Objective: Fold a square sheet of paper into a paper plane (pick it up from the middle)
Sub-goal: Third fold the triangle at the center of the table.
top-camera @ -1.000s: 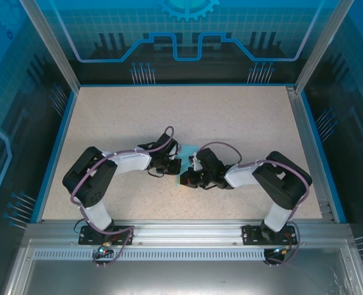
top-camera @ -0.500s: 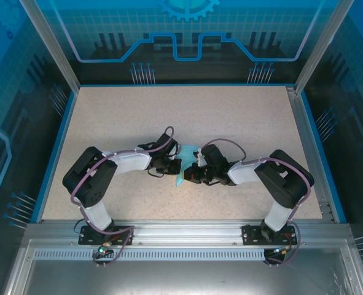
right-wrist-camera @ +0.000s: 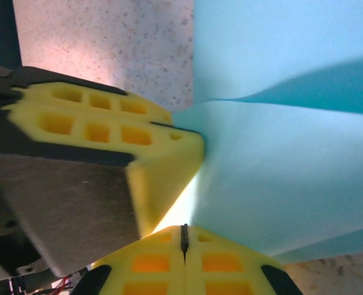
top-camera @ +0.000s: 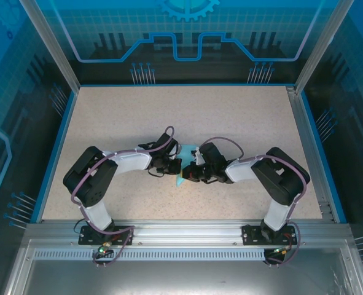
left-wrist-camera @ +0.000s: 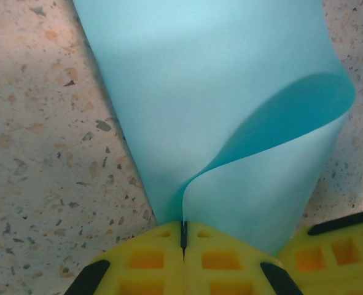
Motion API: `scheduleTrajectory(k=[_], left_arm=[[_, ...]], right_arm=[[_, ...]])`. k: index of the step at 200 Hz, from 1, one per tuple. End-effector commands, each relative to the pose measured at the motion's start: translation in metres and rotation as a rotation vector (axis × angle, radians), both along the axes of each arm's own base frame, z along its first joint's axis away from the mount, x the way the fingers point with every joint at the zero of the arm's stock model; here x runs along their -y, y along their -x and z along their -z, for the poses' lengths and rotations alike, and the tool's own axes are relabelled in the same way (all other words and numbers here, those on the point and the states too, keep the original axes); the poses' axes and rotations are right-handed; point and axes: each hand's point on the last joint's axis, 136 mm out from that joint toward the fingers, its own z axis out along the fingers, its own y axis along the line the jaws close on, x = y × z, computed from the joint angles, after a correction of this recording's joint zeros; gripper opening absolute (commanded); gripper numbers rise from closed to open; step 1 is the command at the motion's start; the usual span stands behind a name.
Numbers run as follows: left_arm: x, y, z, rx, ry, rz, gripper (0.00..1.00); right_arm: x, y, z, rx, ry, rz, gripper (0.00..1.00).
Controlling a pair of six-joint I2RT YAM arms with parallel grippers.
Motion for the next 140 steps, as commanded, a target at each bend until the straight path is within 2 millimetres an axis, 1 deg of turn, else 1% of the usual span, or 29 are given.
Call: scheduleTrajectory(k=[1,19,37,50,67,75,92,116,140], left_arm=[[-0.003,0.005,0.011,-0.033,-0.022,0.024,0.0],[-0.004,0.005,0.012,-0.035,-0.023,0.026,0.0],[-0.004,0.005,0.013,-0.037,-0.026,0.027,0.0],[-0.004,0.005,0.013,-0.036,-0.028,0.027,0.0],[-0.004,0.005,0.012,-0.035,-0.027,0.027,0.0],[-0.004,0.005,0.011,-0.034,-0.026,0.027,0.0],[-0.004,0.004,0.009,-0.031,-0.023,0.026,0.0],[-0.003,0.004,0.009,-0.03,-0.022,0.026,0.0],[-0.003,0.004,0.009,-0.034,-0.021,0.03,0.0]], right_arm=[[0.012,0.003,0.019,-0.032,0.042,0.002,0.0],[0.016,0.005,0.027,-0.049,0.053,0.006,0.0],[0.015,0.005,0.024,-0.053,0.035,0.005,0.0],[0.014,0.003,0.016,-0.042,0.019,0.004,0.0],[0.013,-0.002,-0.002,-0.011,-0.002,0.005,0.0],[0.015,-0.005,-0.01,0.012,-0.005,0.007,0.0],[0.021,-0.015,-0.02,0.044,-0.007,0.023,0.0],[0.03,-0.025,-0.018,0.043,-0.017,0.046,0.0],[0.03,-0.032,-0.015,0.037,-0.039,0.051,0.0]])
